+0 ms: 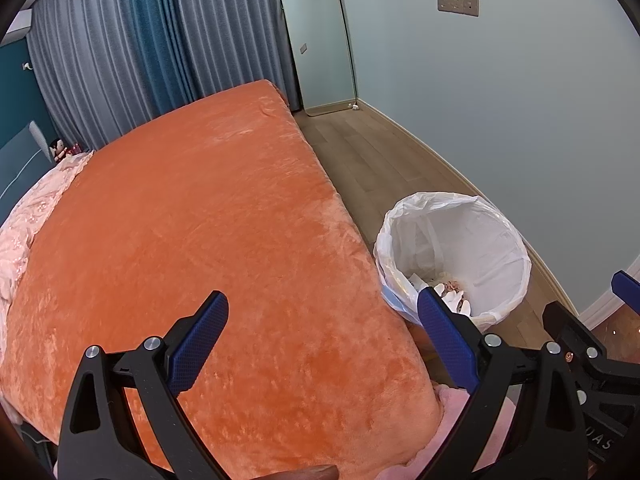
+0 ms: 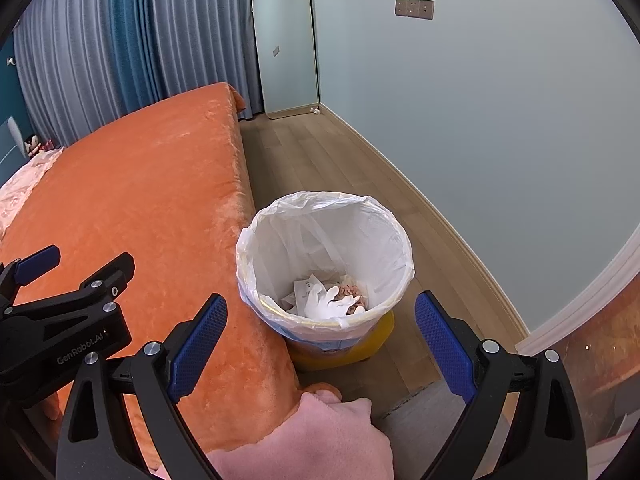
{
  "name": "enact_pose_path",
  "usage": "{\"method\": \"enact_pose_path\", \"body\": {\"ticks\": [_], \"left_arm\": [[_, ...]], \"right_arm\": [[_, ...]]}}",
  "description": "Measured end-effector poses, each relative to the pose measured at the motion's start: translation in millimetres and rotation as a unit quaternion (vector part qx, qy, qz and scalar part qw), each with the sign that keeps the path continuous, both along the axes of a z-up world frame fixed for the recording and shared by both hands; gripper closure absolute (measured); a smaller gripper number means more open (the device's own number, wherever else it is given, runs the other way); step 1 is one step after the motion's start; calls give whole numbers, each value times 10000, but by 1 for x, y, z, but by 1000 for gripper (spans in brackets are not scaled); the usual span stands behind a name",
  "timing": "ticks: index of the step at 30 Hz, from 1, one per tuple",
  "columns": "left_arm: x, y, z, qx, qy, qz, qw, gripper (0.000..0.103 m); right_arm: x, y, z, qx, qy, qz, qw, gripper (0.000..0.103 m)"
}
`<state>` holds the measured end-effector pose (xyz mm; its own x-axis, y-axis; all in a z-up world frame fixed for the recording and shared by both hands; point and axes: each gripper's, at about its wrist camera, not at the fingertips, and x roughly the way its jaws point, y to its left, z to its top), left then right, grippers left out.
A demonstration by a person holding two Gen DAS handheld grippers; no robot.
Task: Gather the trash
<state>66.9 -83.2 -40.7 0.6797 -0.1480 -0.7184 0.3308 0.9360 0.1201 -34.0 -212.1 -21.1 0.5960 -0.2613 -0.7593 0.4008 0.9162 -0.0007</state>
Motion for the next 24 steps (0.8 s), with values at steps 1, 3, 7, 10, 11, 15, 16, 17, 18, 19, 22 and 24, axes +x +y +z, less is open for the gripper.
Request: {"method": "enact_pose_path", "body": {"ticks": [1,3,7,10,11,15,16,17,18,19,22,24], "left_arm": [[-1,0,0,-2,-7,-8,10000,12],[-1,0,0,6,-27,-20,10000,12],[-2,0,0,17,-40,-15,10000,12],[-2,-1,-1,15,-42,-7,10000,12],[-2,-1,-1,21,-41,-4,10000,12],[-2,-1,-1,38,-48,-16,10000,12],[-2,-1,-1,42,-47,-14,10000,12],[-2,-1,-1,38,-41,-9,10000,12],[-2,-2,-2,36,-30,-8,10000,12],[-2,-2,-2,35,-23,-12,10000,12],[-2,-2,-2,39,-25,-15,10000,12],[-2,-2,-2,49,-19,-18,10000,12]], "right_arm": [[0,0,0,2,-3,2,10000,12],[0,0,0,-3,-8,-7,10000,12],[-1,-1,-1,-1,-1,-21,10000,12],[-1,-1,-2,-1,-1,-25,10000,12],[-1,-1,-2,-1,-2,-29,10000,12],[-2,-1,-2,3,-5,-34,10000,12],[-1,-2,-2,2,-3,-32,10000,12],[-1,-2,-2,-2,-2,-34,10000,12],[-1,-2,-2,-2,-1,-37,10000,12],[-1,-2,-2,2,-5,-38,10000,12],[-1,-2,-2,1,-1,-40,10000,12],[-2,-3,-3,7,0,-44,10000,12]]}}
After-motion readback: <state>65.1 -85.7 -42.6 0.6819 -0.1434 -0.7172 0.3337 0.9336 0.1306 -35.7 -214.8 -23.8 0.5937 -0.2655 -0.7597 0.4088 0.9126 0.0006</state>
